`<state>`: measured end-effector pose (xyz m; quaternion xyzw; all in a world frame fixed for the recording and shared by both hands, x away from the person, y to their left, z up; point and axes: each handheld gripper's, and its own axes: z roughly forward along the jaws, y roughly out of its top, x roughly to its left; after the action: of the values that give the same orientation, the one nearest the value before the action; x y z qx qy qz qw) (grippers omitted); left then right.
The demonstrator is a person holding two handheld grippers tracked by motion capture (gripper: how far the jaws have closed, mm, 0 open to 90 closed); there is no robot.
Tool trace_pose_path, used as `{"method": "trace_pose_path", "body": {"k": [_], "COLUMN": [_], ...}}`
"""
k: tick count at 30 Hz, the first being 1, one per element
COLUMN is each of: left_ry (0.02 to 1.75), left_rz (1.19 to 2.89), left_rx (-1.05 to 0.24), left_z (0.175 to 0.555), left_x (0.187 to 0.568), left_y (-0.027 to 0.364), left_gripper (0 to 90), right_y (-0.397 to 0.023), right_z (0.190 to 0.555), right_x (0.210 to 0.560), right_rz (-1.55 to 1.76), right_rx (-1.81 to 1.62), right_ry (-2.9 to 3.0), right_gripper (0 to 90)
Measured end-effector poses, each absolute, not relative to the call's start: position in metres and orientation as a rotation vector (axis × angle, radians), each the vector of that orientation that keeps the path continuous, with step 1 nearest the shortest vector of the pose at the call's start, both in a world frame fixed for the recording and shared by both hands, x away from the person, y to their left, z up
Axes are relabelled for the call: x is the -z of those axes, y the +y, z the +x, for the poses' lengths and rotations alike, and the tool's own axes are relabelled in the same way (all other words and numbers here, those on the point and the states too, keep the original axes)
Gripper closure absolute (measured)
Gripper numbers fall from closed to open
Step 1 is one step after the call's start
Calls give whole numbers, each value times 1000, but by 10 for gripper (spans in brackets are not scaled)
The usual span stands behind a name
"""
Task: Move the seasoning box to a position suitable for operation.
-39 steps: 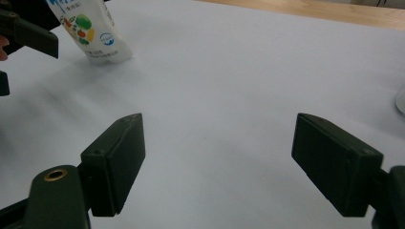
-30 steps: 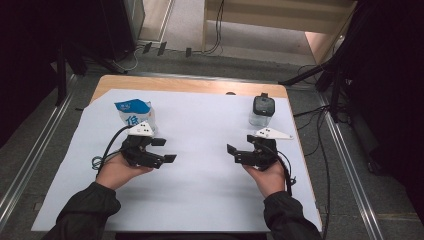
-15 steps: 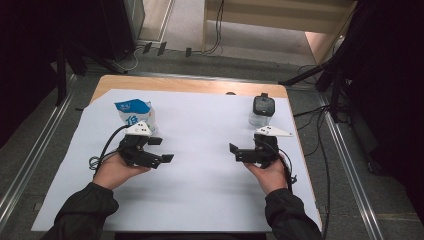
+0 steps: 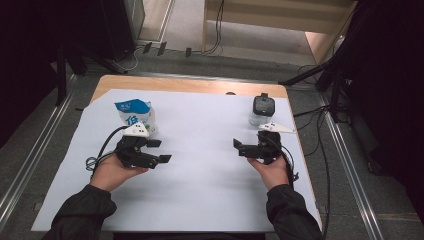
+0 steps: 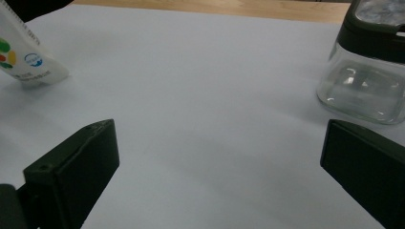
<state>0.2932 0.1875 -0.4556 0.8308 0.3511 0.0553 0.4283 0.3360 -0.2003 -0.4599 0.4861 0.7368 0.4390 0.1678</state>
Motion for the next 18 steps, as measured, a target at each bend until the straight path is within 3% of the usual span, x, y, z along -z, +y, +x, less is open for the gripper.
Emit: {"method": "trace_pose_path", "body": {"k": [18], "left_ry": [883], "left_rz": [2056], "left_rx": [-153], "left_z": [285], "left_x": [456], "left_y": [188], "left_gripper": [276], "right_y": [-223], "right_z": [383], "right_x": [465], "right_rz": [1514], "right_rx": [-1181], "right_ry": [1954], "right_gripper": [0]}}
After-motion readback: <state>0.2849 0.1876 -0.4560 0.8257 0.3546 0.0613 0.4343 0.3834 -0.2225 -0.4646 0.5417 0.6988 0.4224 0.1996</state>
